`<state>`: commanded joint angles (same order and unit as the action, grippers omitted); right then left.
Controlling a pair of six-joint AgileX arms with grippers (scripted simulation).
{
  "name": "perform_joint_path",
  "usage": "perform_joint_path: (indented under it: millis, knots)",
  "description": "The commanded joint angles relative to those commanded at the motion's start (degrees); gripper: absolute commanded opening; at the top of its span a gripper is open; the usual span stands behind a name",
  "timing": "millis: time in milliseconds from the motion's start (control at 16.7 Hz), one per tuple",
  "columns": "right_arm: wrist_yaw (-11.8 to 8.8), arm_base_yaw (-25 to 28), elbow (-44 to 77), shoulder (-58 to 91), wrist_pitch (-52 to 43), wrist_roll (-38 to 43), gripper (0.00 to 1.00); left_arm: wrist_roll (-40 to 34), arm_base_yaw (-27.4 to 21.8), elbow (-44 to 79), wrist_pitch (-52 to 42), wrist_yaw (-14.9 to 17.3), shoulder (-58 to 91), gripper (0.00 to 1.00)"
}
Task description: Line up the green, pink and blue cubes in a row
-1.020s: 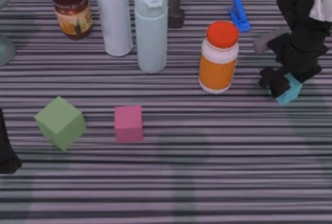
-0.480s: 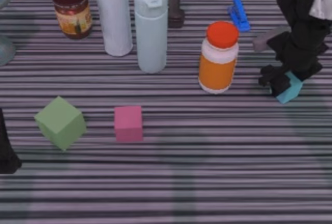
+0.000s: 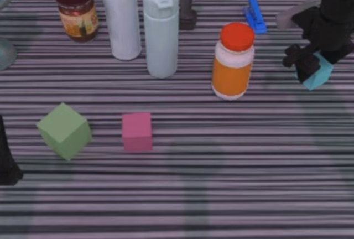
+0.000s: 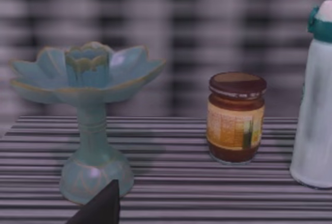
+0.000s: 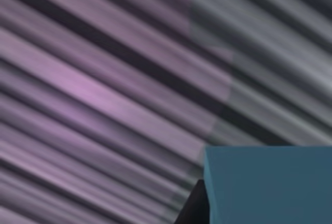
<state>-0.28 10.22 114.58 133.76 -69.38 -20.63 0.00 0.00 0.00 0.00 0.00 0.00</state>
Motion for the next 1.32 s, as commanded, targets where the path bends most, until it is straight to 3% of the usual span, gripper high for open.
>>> perform_joint_path:
  millis: [300,480,660,1080,1320]
  knots:
    - [0.0,0.2,-0.5,-0.1,0.2,0.8,0.00,0.0,0.0,0.0,0.0,0.0,0.0,1.00]
    - [0.1,3.3,-3.7,-2.7,1.2,6.3,0.00,0.0,0.0,0.0,0.0,0.0,0.0,1.00]
    - [0.3,8.4,-10.0,-7.2,2.7,16.8,0.00,0.0,0.0,0.0,0.0,0.0,0.0,1.00]
    - [0.8,22.6,-29.1,-20.5,7.0,49.5,0.00,0.0,0.0,0.0,0.0,0.0,0.0,1.00]
    - [1.1,27.7,-36.0,-26.3,9.3,58.7,0.00,0.0,0.0,0.0,0.0,0.0,0.0,1.00]
